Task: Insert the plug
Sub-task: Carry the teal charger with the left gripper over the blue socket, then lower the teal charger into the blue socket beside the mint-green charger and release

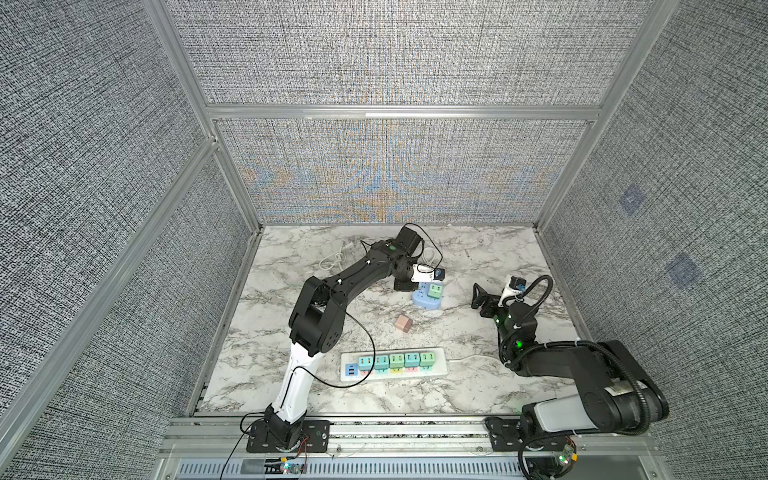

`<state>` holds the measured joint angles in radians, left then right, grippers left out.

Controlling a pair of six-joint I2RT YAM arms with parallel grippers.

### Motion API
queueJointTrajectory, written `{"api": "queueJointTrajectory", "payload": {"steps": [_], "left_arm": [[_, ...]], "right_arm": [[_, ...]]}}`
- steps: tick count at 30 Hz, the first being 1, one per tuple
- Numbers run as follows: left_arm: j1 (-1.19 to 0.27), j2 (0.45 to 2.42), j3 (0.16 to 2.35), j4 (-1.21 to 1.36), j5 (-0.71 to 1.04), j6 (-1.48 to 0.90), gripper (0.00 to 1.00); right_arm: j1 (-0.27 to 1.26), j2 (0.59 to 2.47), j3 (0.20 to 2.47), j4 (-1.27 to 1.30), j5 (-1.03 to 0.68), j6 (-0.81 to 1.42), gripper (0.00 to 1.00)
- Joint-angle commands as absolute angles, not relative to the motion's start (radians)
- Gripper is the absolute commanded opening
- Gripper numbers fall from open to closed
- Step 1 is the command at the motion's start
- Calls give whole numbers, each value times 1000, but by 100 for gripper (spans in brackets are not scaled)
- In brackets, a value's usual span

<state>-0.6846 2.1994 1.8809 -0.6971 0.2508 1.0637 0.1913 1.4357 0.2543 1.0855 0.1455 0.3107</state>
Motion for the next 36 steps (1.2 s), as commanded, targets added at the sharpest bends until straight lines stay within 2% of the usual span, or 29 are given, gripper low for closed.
{"api": "queueJointTrajectory", "payload": {"steps": [1, 20, 36], "left_arm": [[-683, 2191, 1882, -666, 310, 1081, 0], [-686, 2257, 1937, -759, 361, 1132, 0], [-689, 2335, 2053, -870, 326, 1099, 0]], "right_arm": [[192, 1437, 259, 1084, 141, 316, 100], [192, 1437, 258, 1080, 141, 319, 99], [192, 1434, 259, 1078, 141, 321, 99]]}}
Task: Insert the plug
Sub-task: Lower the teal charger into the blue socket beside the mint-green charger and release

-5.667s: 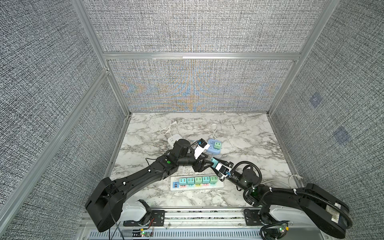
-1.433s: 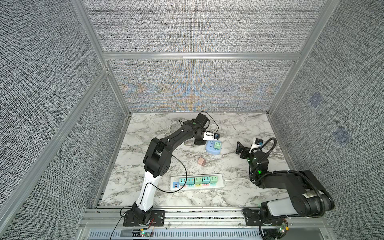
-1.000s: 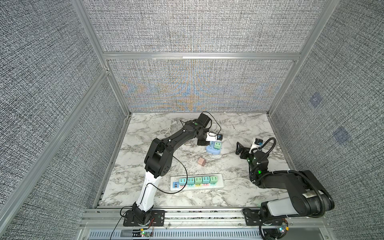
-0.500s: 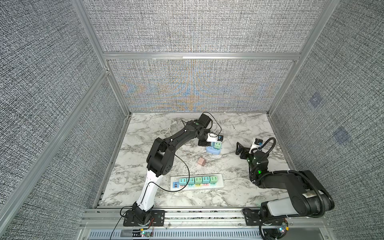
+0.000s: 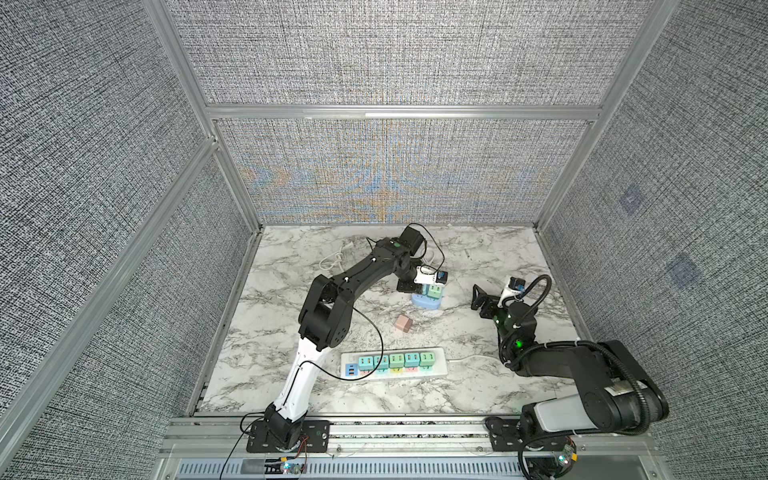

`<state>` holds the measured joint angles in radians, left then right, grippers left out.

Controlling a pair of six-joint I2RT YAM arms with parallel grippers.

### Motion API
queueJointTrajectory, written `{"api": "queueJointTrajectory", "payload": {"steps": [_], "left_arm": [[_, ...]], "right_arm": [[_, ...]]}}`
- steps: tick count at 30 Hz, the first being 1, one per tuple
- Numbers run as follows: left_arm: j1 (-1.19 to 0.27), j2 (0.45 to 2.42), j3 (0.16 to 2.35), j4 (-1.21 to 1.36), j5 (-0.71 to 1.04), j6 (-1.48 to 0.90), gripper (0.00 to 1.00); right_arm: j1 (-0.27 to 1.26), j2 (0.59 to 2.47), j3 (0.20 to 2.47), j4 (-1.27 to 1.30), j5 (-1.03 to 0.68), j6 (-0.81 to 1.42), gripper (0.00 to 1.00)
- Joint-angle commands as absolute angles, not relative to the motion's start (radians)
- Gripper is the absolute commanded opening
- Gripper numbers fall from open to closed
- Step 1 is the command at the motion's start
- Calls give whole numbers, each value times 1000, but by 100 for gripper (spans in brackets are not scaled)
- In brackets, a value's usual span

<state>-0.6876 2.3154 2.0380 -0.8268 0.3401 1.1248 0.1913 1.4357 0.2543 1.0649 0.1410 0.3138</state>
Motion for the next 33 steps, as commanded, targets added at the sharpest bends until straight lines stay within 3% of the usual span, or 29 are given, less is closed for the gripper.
{"api": "queueJointTrajectory", "payload": {"steps": [1, 12, 33], "left_arm": [[-689, 2341, 2064, -872, 323, 1081, 0], [-690, 2457, 2198, -978, 282, 1037, 0], [-736, 2463, 2228, -1123, 285, 992, 0]], "right_arm": [[192, 1434, 259, 1078, 142, 321, 99], [192, 1435, 259, 1077, 143, 321, 100], [191, 1434, 259, 1075, 143, 322, 100]]}}
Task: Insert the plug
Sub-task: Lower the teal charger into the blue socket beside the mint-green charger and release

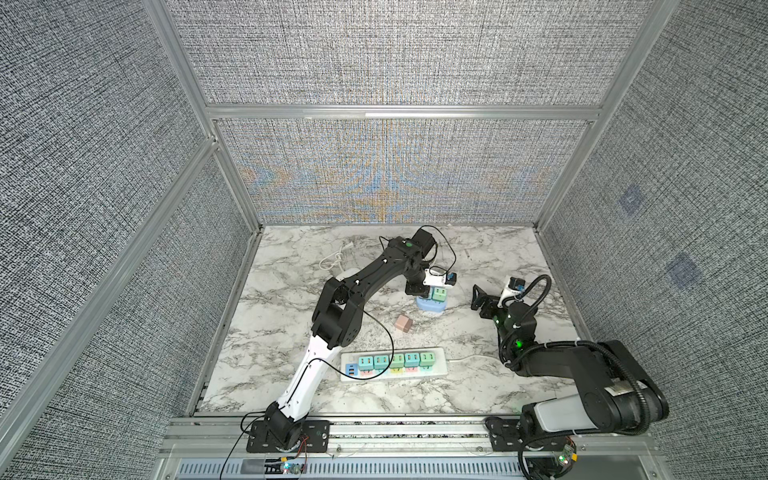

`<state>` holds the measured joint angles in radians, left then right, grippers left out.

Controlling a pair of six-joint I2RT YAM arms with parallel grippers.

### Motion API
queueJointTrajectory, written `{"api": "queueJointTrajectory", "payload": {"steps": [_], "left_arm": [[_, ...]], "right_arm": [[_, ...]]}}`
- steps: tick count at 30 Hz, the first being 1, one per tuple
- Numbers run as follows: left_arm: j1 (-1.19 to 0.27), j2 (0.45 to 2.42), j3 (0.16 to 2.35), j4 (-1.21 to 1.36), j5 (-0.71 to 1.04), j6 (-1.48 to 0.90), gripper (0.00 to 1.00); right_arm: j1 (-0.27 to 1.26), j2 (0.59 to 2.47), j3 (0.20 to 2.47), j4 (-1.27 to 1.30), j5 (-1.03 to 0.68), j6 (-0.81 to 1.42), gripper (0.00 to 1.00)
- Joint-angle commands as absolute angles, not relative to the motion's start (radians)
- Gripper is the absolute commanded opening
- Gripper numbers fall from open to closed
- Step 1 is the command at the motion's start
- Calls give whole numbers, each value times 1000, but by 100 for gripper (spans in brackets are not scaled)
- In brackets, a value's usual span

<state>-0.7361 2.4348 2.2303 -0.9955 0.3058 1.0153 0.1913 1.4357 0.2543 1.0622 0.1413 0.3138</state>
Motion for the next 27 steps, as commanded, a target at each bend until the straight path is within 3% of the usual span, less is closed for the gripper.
{"api": "queueJointTrajectory", "payload": {"steps": [1, 13, 15, 17, 18, 27], "left_arm": [[-735, 2471, 2236, -1115, 289, 988, 0], [-728, 2514, 2248, -1037, 263, 960, 0], [-728, 2477, 2213, -996, 281, 960, 46], [-728, 2427, 2158, -935, 296, 962, 76], [-727, 2406, 2135, -904, 298, 961, 99], [-723, 2121, 1929, -596, 327, 886, 99]], "right_arm": [[192, 1434, 259, 1074, 143, 322, 99], [192, 1435, 260, 1073, 144, 322, 100], [192, 1434, 261, 1073, 144, 322, 99], [192, 1434, 261, 1072, 144, 322, 99], [192, 1435, 260, 1073, 144, 322, 99], [192, 1433, 260, 1071, 144, 324, 100]]}}
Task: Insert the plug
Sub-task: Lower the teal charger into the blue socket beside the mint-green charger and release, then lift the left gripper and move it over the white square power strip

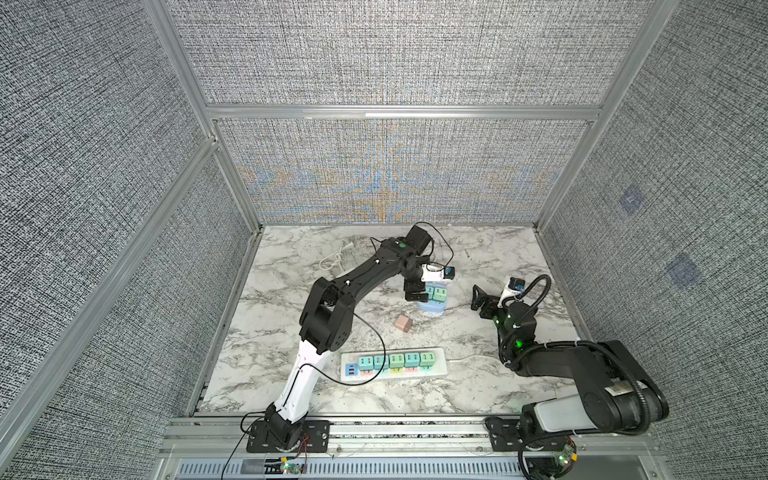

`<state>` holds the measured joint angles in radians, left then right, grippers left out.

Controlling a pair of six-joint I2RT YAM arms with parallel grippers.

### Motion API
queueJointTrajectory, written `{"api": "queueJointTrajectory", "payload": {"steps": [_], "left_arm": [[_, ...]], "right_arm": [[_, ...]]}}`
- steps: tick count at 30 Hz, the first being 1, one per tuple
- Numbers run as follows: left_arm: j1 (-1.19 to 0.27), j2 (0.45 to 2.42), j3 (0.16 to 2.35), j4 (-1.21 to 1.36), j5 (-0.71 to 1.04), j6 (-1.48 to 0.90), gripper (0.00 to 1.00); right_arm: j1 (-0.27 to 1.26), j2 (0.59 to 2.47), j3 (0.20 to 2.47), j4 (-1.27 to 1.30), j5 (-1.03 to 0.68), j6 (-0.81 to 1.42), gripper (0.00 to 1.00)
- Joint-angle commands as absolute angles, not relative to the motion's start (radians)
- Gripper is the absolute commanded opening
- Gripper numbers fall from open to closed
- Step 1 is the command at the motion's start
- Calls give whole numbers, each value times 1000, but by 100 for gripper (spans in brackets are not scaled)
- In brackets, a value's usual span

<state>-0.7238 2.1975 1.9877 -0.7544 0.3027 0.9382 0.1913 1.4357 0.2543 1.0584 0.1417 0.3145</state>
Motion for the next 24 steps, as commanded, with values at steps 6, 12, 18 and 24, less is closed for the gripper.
{"api": "queueJointTrajectory", "payload": {"steps": [6, 12, 18, 24], "left_arm": [[-723, 1699, 1411, 85, 131, 632, 99], [-649, 1392, 934, 637, -255, 237, 99], [-479, 1348, 890, 415, -307, 12, 99], [-349, 1442, 916, 298, -213, -151, 99]], "right_arm": [[192, 1434, 261, 1068, 141, 322, 100], [192, 1434, 267, 1060, 140, 322, 99], [193, 1436, 271, 1053, 138, 322, 100], [192, 1439, 273, 1050, 135, 321, 99]]}}
